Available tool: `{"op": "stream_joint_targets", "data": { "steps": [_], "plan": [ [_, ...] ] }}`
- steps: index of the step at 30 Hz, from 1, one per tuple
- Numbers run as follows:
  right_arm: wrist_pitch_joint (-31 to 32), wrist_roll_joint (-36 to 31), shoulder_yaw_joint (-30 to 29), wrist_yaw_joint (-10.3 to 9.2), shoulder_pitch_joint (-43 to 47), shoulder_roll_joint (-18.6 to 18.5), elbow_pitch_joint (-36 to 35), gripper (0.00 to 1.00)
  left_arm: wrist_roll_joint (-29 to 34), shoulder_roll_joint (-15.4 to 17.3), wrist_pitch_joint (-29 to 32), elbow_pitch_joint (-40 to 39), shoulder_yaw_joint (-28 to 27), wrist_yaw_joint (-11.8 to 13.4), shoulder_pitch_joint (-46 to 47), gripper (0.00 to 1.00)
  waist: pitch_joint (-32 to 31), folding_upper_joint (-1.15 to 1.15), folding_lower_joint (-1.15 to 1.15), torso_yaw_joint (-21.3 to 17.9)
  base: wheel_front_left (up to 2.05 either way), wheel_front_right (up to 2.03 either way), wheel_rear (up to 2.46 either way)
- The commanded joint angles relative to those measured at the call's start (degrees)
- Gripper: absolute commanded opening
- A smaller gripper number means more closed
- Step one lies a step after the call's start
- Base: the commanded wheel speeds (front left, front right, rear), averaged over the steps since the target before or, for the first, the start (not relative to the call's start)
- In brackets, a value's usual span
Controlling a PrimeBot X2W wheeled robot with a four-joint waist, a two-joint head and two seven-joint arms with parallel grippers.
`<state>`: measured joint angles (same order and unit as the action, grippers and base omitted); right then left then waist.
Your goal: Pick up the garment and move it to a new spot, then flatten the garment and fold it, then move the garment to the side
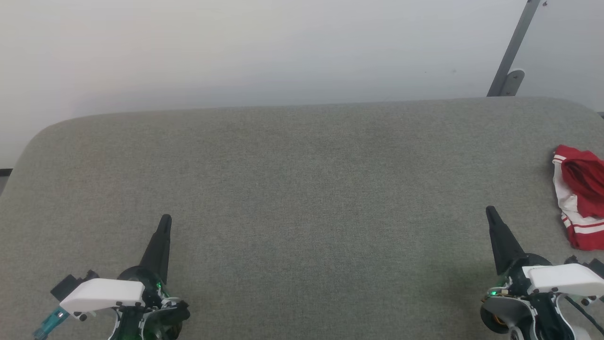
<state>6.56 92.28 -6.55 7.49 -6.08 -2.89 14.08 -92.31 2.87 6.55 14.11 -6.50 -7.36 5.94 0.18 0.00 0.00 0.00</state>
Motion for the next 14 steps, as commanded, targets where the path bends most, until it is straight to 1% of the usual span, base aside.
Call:
{"op": "stream_joint_targets", "data": {
  "steps": [1,14],
  "plan": [
    [0.11,0.26,-0.03,0.0,-0.26,0.17,-0.16,0.0,-0.2,-0.13,0.16,-0.08,0.0,-0.27,0.66,0.0,0.0,0.0,0.0,0.0,0.0,0.0,0.0],
    [0.11,0.26,-0.03,0.0,-0.26,0.17,-0.16,0.0,-0.2,-0.12,0.16,-0.08,-0.01,-0.27,0.66,0.0,0.0,0.0,0.0,0.0,0.0,0.0,0.0]
  ]
}}
